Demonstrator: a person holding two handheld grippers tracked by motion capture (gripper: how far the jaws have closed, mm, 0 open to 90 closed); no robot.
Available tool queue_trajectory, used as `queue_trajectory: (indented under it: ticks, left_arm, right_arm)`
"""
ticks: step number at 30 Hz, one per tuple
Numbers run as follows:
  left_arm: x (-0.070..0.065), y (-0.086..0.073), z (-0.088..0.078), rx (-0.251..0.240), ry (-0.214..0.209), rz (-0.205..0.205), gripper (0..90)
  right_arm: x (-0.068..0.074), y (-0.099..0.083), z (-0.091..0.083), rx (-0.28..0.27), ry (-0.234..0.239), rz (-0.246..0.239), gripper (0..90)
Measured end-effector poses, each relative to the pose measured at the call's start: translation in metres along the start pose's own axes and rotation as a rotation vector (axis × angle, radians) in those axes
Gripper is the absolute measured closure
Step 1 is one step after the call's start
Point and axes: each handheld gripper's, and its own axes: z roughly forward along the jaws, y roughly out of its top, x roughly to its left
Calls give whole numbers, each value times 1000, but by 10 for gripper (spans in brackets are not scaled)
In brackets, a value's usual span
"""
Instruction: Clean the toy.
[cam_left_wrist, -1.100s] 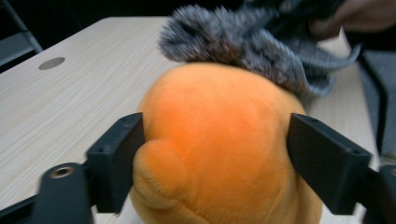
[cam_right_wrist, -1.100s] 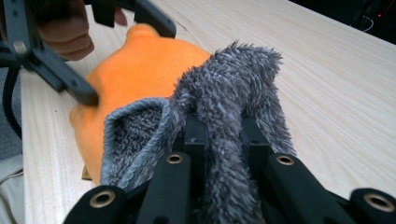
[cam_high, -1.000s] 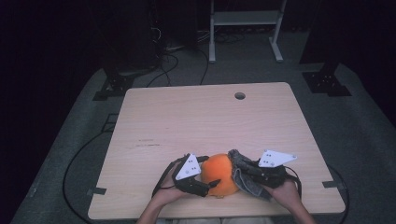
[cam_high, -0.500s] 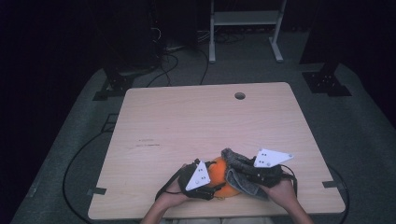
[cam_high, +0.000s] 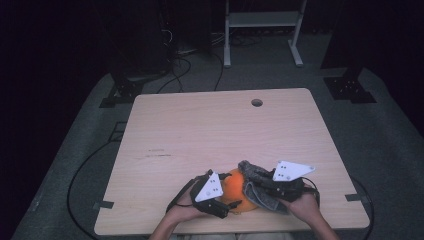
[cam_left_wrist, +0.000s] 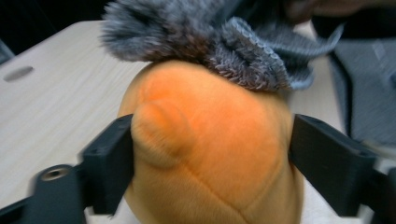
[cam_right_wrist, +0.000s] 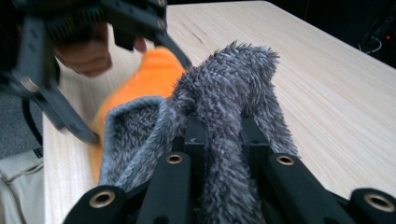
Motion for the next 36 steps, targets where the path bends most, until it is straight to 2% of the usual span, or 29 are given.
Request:
queue_trajectory:
  ticks: [3, 6, 8, 11, 14, 15, 16, 17, 18, 20, 21, 23, 24, 26, 28, 30, 32, 34, 36]
  left_arm:
    - [2, -2, 1, 13, 10, -24, 148]
    - [-1, -2, 2, 14, 38, -1, 254]
    - [-3, -1, 4, 21, 50, 16, 282]
    - [-6, -1, 6, 22, 54, 31, 290]
    - [-5, -1, 3, 20, 43, 30, 254]
    - [-2, -2, 1, 13, 40, 14, 254]
    - [2, -3, 0, 7, 40, -25, 183]
    - [2, -4, 4, 18, 50, -61, 161]
    - [2, -4, 4, 18, 50, -61, 192]
    - [-1, -3, 5, 17, 55, -29, 226]
    - [-2, -2, 5, 17, 61, -23, 253]
    - [-5, -1, 6, 9, 62, 1, 295]
    - [-7, 0, 7, 10, 60, 24, 307]
    - [-11, 2, 8, 29, 65, 57, 317]
    - [-9, 1, 6, 26, 50, 41, 310]
    - [-4, -2, 4, 11, 27, 1, 302]
    - [-3, -4, 4, 9, 34, -19, 297]
    - [-4, -4, 6, 10, 48, -14, 298]
    - [-6, -2, 8, 20, 64, 11, 308]
  right_arm:
    - [-2, -5, -2, 9, -18, 12, 765]
    - [-6, -5, -5, 29, -33, 21, 767]
    - [-3, 0, -7, 18, -46, 0, 768]
    - [4, 12, -5, 7, -22, -14, 770]
    - [9, 16, -2, 19, -20, -37, 771]
    - [8, 14, 0, 21, -17, -34, 771]
    - [3, 8, 1, 24, -18, -12, 772]
    - [1, 5, 1, 24, -22, -4, 772]
    - [1, 5, 1, 24, -22, -4, 772]
    - [-6, 2, -5, 18, -9, 47, 771]
    - [-5, 4, -7, 10, -9, 46, 771]
    - [0, 10, -11, -8, -6, 26, 771]
    - [4, 15, -11, -26, 14, 25, 771]
    - [12, 22, -6, -16, 15, -16, 770]
    - [13, 22, -2, -2, 9, -28, 772]
    - [7, 17, -2, 4, 12, -7, 774]
    - [0, 10, -3, 21, -14, -2, 773]
    - [-8, 3, -5, 31, -22, 34, 773]
    - [-8, 4, -9, 27, -30, 28, 773]
